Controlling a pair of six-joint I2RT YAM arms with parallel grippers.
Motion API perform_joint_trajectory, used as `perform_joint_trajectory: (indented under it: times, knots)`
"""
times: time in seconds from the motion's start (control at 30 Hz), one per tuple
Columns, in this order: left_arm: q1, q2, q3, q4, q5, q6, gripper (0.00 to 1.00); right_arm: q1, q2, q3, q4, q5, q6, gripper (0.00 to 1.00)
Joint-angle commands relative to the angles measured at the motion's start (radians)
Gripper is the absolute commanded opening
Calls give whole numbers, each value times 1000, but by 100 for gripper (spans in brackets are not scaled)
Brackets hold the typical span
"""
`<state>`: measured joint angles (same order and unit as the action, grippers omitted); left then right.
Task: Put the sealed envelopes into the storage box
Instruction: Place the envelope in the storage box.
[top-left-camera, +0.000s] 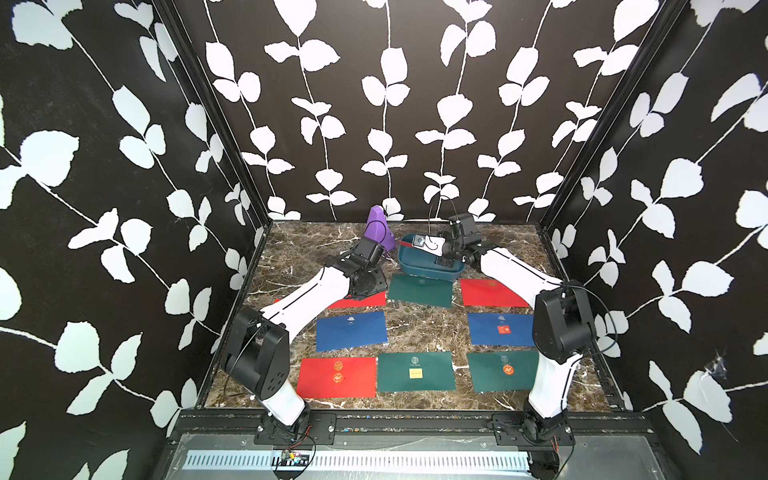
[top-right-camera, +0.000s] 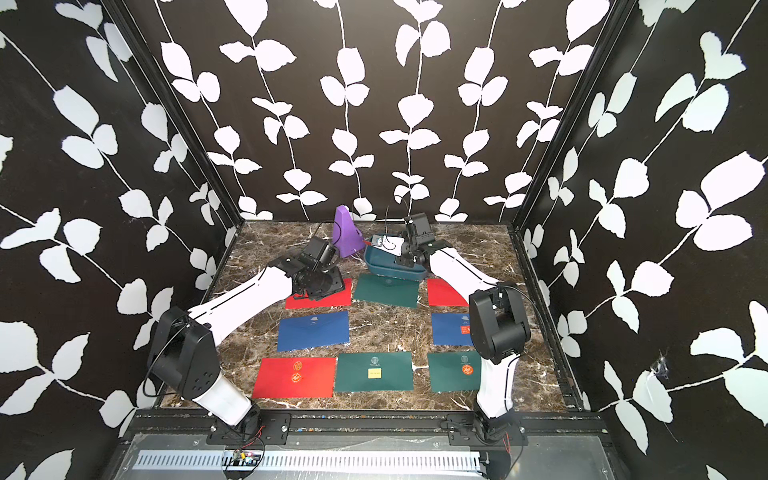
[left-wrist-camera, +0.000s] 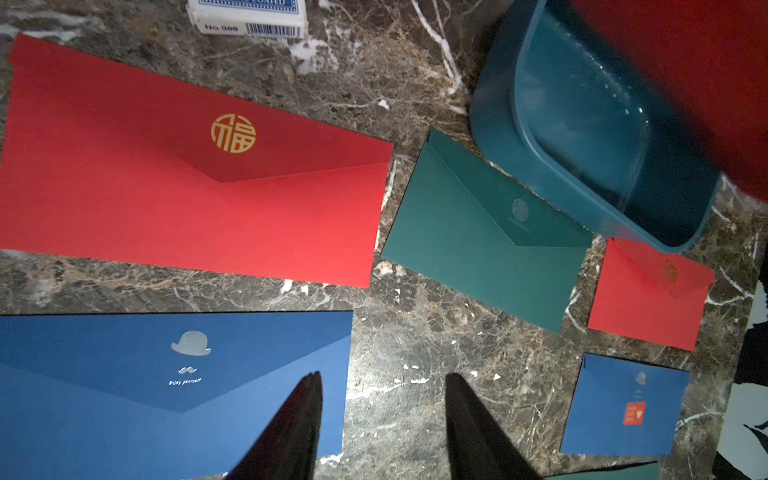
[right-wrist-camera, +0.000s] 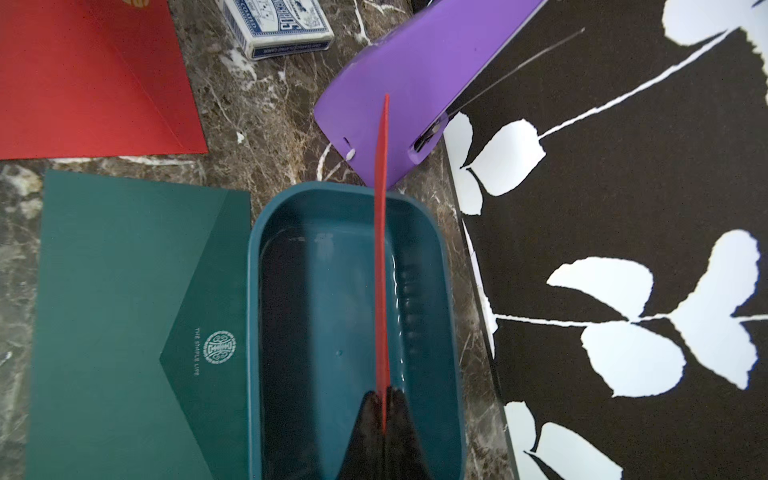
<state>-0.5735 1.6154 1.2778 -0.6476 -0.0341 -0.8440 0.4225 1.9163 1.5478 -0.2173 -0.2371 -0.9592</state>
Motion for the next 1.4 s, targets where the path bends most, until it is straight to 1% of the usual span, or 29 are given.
perform_joint_trajectory:
  times: [0.0, 0.2, 0.47, 0.63, 0.93, 1.1, 1.37]
  knots:
    - [1, -34, -19, -19, 14, 11, 51, -5, 39, 76, 6, -35, -41, 0]
    - [6, -38, -25, -16, 15, 17, 51, -6, 88, 85, 14, -39, -63, 0]
    - [20, -48, -23, -13, 20, 25, 51, -24, 121, 42, 77, -29, -69, 0]
    - [23, -48, -18, -10, 18, 25, 51, -39, 93, -13, 139, -28, -56, 0]
    - [23, -31, -6, 1, 31, 13, 51, -53, 66, -45, 137, -66, -58, 0]
    - [23, -36, -5, -3, 19, 10, 51, -54, 41, -73, 156, -88, -53, 0]
    - [22, -32, 1, 1, 24, -3, 51, -55, 4, -105, 143, -93, -74, 0]
